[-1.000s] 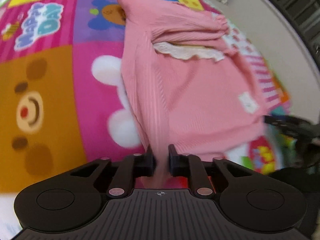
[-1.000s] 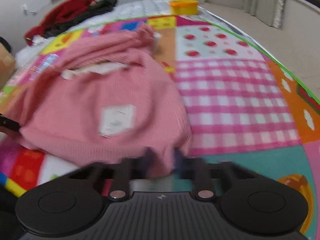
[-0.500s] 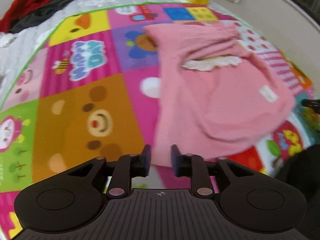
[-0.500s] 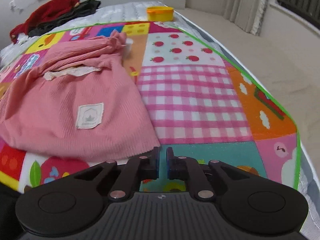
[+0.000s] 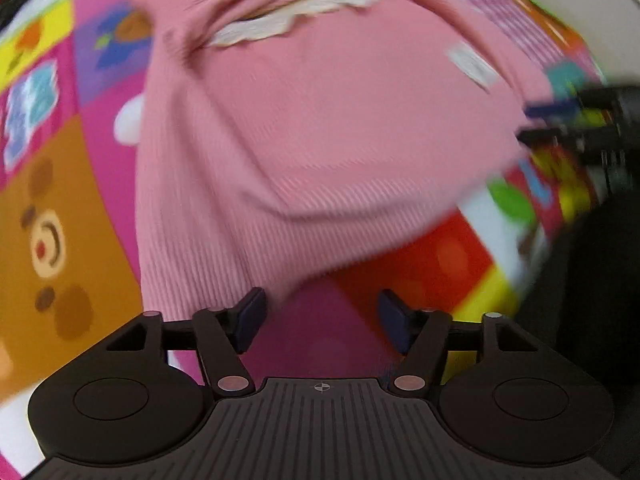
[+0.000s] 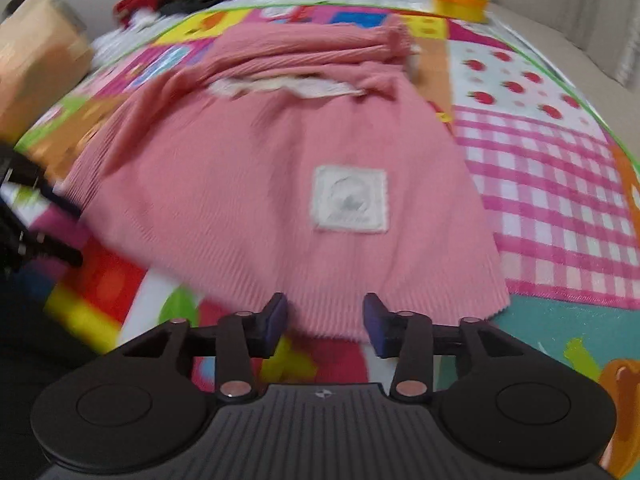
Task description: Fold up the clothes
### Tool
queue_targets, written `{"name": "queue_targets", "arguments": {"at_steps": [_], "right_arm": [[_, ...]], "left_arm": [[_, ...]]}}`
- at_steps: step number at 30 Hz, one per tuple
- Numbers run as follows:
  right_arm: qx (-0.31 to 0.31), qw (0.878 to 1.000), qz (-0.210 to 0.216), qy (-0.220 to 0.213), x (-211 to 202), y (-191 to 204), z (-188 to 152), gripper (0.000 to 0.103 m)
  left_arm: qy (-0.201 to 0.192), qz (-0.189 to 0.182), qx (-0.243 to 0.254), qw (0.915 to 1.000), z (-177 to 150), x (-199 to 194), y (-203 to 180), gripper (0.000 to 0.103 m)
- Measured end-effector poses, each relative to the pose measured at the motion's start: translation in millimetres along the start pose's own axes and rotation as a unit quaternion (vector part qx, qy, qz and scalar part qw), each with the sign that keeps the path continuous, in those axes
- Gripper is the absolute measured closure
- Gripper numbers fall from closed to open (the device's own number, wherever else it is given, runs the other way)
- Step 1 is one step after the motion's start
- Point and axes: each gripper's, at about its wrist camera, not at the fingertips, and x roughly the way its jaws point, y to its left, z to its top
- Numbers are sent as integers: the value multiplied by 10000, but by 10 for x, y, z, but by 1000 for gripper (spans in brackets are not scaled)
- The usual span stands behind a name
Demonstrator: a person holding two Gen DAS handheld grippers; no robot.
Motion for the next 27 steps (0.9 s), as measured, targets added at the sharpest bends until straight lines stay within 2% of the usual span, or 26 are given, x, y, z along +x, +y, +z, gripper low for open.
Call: {"name": "queue_targets", "arguments": {"at_steps": [2, 5, 9, 13, 17, 18, 19, 21, 25, 27], "right_arm": [[18, 9999, 147, 52, -121, -8, -17, 55], [722, 9953, 629, 138, -250, -168, -37, 54], [1701, 9799, 1015, 254, -171, -345, -103, 49], [2321, 9637, 1305, 188, 32, -448, -109, 49], [2484, 9572, 1485, -23, 143, -462, 40, 49], [2457, 9579, 1484, -104, 141, -451, 78, 52], [2410, 9592, 1468, -194, 131, -435, 115, 67], [2380, 9596, 1459, -357, 106, -416, 173, 91], [2511, 9552, 1446, -603, -17, -430, 186, 98], [2540, 9532, 1479, -710, -92, -438, 186, 99]], "left_arm": [[-63, -27, 199, 9998, -70, -108, -62, 30], [-511, 182, 442, 9975, -64, -246, -165, 21], [-848, 549, 717, 9923, 54, -219, -307, 20], [-827, 399, 621, 9938, 151, -143, -391, 20], [-812, 408, 693, 9934, 171, -127, -474, 18], [-811, 424, 709, 9933, 177, -122, -487, 18], [-812, 458, 725, 9930, 182, -114, -494, 18], [-833, 556, 778, 9919, 184, -109, -499, 18], [-921, 818, 991, 9874, 179, -51, -520, 18], [-945, 935, 1147, 9845, 171, 7, -540, 18]]}}
